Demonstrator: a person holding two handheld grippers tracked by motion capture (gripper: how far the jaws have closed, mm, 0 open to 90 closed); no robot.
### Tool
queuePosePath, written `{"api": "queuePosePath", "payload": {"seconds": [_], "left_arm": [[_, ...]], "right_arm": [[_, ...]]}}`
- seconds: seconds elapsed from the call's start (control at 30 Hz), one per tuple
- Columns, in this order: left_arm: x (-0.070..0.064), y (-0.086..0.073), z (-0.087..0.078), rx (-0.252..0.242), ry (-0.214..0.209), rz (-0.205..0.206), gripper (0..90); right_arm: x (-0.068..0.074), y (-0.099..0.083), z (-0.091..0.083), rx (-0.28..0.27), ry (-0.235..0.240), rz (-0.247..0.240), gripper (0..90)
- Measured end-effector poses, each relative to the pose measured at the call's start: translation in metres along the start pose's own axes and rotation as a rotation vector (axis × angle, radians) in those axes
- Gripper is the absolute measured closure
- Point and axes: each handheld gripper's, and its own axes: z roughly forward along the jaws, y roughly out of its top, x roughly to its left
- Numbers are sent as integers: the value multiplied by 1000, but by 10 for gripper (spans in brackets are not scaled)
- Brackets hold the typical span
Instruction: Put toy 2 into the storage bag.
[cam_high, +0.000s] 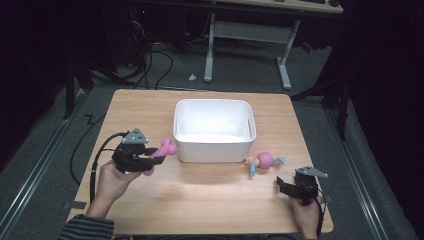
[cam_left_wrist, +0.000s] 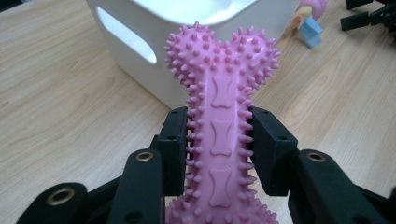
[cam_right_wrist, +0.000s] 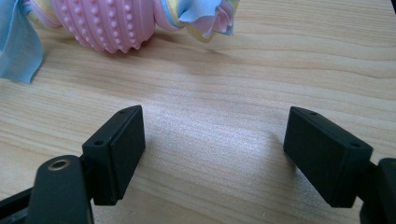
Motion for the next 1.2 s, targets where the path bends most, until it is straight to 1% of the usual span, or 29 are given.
{"api": "queuePosePath", "payload": {"seconds": [0.07,0.13,0.17,0.23,0.3,0.47,0.6,0.7,0.8,0.87,0.97,1.03,1.17,1.2], "left_arm": [[0,4,-1,-5,-2,-8,599],[0,10,-2,3,-14,3,599],[0,10,-2,3,-14,3,599],[0,16,-5,-2,-16,8,600],[-1,18,-6,-4,-17,8,600],[-4,33,-10,-5,-21,38,600],[-4,44,-10,-10,-28,48,600],[-4,54,-5,1,-39,59,598],[-6,63,0,12,-42,82,598],[-6,69,4,14,-47,89,598],[-7,77,10,24,-48,97,598],[-7,82,14,24,-60,99,598],[-9,92,23,28,-66,112,597],[-9,92,23,28,-66,112,598]], "right_arm": [[0,0,0,2,-1,0,207],[0,0,0,2,-1,0,206],[0,0,0,2,-1,0,206],[0,0,0,2,-1,0,206],[0,0,0,2,-1,0,206],[0,0,0,2,0,-4,207],[0,0,0,2,-1,-2,207],[0,0,0,2,0,-4,207],[0,0,0,2,-1,-2,207],[0,0,0,2,-1,-2,207],[0,0,0,2,-1,-2,207],[0,0,0,2,-1,-2,207],[0,0,0,2,1,-4,207],[0,0,0,2,1,-4,207]]}}
